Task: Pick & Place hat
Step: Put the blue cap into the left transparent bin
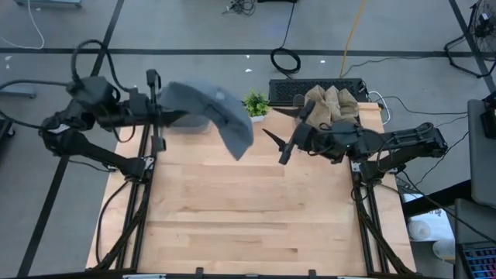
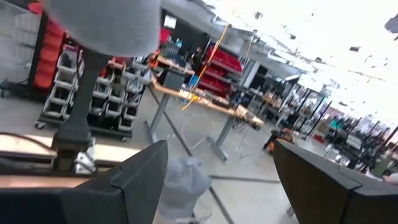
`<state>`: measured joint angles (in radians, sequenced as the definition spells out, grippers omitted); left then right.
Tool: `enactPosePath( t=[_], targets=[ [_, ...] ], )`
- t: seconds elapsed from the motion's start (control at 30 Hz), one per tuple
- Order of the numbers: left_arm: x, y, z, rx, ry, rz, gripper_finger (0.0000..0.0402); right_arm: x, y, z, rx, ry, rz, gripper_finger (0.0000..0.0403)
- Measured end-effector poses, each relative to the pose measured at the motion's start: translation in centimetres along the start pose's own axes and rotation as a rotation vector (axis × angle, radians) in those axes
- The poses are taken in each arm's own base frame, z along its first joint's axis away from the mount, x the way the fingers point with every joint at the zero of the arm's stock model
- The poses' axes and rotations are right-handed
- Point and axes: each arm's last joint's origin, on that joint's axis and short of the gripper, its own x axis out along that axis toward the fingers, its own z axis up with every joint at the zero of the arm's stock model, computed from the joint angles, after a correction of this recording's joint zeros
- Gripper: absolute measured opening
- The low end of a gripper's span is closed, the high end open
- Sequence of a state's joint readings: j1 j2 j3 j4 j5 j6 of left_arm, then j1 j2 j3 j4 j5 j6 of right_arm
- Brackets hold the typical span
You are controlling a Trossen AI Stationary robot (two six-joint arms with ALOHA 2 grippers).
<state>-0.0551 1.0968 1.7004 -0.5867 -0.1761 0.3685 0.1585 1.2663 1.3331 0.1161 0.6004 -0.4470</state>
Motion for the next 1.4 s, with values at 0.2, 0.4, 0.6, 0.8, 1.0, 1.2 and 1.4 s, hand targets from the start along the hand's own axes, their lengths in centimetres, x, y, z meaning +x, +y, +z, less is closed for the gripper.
enactPosePath(
  t=[0.2,0.4,0.6,0.8,1.0,1.2,1.4],
  targets=[
    [1.8,0.8,0.4,-0.012,-0.067,0.093,0.0008,0.0,-0.3,0.6,-0.029,-0.052,-0.025,0.0302],
    [4.6,1.3,-0.3,0.04,-0.027,0.223,0.0008,0.2,-0.8,1.0,-0.002,-0.101,-0.066,0.0321],
    [7.5,1.6,-0.5,0.094,-0.069,0.31,0.0008,0.1,-1.1,1.6,0.028,-0.159,-0.088,0.0319],
    [9.6,1.3,-0.8,0.113,-0.094,0.328,0.0008,0.1,-1.4,1.9,0.057,-0.191,-0.115,0.032],
    [12.1,0.7,-1.9,0.121,-0.078,0.315,0.0008,0.0,-1.5,2.1,0.065,-0.213,-0.123,0.0316],
    [13.9,-0.1,-2.4,0.112,-0.108,0.302,0.0008,0.0,-1.5,2.1,0.065,-0.212,-0.123,0.0313],
    [14.3,-0.4,-2.6,0.105,-0.096,0.289,0.0008,-0.1,-1.2,2.2,0.026,-0.218,-0.11,0.0309]
  ],
)
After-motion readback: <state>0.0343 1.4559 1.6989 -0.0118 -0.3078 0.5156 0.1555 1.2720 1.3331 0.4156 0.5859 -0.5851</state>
